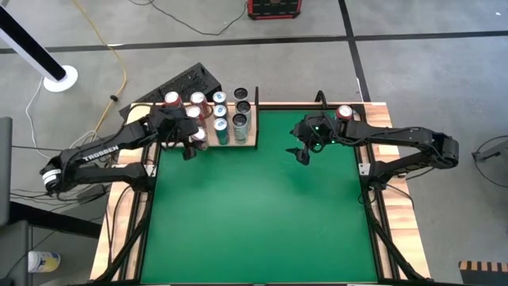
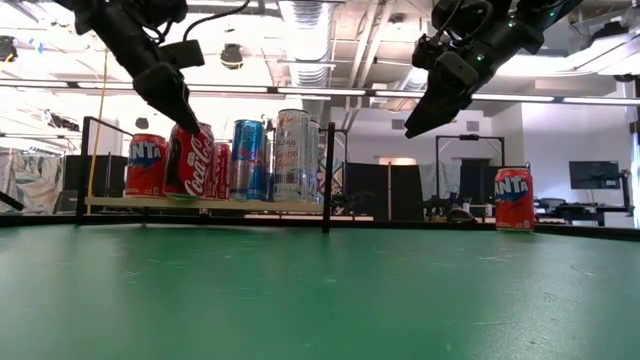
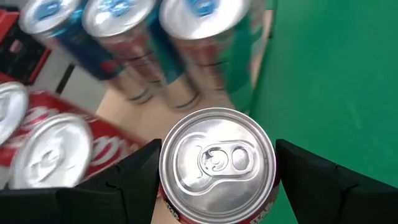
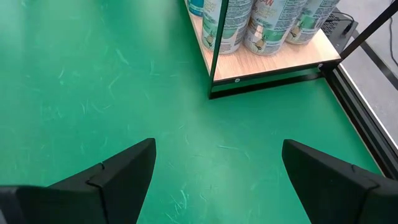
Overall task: Place canned beverage on shelf
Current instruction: Put the red soda can on the shelf aligned with the other red soda cans
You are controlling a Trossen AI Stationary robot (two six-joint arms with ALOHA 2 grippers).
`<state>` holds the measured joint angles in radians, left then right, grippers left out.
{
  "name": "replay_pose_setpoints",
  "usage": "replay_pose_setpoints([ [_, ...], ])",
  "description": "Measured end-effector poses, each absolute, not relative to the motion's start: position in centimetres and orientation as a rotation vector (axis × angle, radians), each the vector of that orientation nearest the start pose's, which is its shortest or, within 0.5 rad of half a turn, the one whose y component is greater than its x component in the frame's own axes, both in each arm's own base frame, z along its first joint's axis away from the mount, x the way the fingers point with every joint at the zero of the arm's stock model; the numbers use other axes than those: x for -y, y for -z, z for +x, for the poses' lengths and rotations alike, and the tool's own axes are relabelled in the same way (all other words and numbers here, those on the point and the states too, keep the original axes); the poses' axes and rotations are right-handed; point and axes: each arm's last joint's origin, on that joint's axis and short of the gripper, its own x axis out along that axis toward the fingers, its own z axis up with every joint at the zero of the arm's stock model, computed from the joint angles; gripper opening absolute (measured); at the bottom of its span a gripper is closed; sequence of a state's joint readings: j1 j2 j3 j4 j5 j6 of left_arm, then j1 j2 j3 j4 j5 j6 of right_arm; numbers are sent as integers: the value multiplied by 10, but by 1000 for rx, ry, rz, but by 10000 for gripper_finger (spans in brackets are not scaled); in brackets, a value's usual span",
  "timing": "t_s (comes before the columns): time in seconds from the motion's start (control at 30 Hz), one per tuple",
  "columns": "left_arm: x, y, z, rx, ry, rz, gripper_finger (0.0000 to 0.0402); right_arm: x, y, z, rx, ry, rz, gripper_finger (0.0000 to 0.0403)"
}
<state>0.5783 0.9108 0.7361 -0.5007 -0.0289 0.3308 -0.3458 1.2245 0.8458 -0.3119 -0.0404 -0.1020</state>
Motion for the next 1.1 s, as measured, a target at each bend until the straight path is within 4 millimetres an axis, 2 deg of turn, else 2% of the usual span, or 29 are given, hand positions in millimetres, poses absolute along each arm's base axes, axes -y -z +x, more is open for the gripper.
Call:
replay_pose_setpoints([
  [0.6,-124,-266,144,-739,-495,59,264,86,-256,240,-687,260,32,372],
  [0.87,-126,-263,145,-771,-517,59,320,86,-255,240,-693,259,33,372],
  [1.1,-127,-263,144,-784,-548,73,327,86,-255,240,-694,259,34,372],
])
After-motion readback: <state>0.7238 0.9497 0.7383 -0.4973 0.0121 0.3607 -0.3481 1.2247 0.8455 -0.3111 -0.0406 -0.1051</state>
